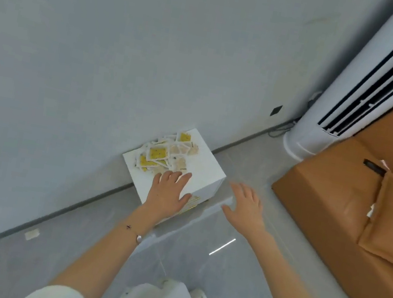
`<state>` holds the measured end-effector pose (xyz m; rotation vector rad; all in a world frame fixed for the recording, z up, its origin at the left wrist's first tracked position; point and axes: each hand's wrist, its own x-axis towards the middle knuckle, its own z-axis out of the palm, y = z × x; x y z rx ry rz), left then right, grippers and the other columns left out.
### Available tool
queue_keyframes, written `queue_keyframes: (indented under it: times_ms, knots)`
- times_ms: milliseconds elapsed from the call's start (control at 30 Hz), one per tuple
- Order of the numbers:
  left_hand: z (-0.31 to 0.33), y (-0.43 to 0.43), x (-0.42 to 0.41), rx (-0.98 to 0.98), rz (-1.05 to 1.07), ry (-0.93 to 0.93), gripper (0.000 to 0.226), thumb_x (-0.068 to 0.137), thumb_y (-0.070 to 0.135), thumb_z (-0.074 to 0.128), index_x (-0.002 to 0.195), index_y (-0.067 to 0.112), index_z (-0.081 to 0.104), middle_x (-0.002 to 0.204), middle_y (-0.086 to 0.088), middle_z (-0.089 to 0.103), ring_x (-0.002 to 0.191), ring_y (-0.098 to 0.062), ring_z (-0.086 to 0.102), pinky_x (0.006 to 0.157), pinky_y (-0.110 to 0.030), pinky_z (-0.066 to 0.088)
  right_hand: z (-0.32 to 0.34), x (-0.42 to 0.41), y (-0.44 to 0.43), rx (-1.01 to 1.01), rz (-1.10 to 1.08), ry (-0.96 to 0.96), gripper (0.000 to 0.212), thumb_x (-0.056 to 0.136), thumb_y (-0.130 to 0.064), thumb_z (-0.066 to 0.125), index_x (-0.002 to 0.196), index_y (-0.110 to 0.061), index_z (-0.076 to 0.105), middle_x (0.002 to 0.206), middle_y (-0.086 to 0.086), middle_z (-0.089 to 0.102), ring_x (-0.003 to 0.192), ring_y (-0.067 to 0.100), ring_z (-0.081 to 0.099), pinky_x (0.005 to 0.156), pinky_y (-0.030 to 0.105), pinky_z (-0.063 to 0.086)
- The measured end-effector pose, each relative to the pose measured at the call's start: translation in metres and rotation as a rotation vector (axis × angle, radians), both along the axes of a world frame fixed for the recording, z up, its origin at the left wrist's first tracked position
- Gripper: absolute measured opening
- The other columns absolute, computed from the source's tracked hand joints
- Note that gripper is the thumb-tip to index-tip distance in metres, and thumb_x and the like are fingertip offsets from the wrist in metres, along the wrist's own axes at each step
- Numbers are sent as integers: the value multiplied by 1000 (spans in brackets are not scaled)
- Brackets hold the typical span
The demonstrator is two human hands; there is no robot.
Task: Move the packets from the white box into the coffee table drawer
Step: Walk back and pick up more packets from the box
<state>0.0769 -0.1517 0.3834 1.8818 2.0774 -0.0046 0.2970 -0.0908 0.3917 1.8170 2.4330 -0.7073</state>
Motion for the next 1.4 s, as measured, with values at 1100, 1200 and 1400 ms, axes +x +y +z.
queue_keyframes:
  times_ms: [1100,1200,1400]
  knots:
    - [-414,194,-166,284,1137,-386,58,82,46,61,133,20,51,144,-7,38,132,-25,33,107,-39,31,-413,-231,356,-161,190,115,51,87,-37,66,131,-17,50,128,7,53,119,28,48,96,43,45]
    - [-421,214,-168,258,1295,-355,86,74,59,69,143,22,35,154,-12,22,141,-31,19,111,-47,23,-428,-240,367,-138,213,48,77,80,-48,70,143,-19,37,148,11,33,135,33,30,103,50,37]
    - [-426,239,-174,211,1564,-359,108,67,65,72,149,17,20,150,-12,26,141,-30,20,112,-51,23,-441,-257,375,-104,209,-27,91,73,-58,71,147,-23,30,145,12,33,133,34,30,106,50,30]
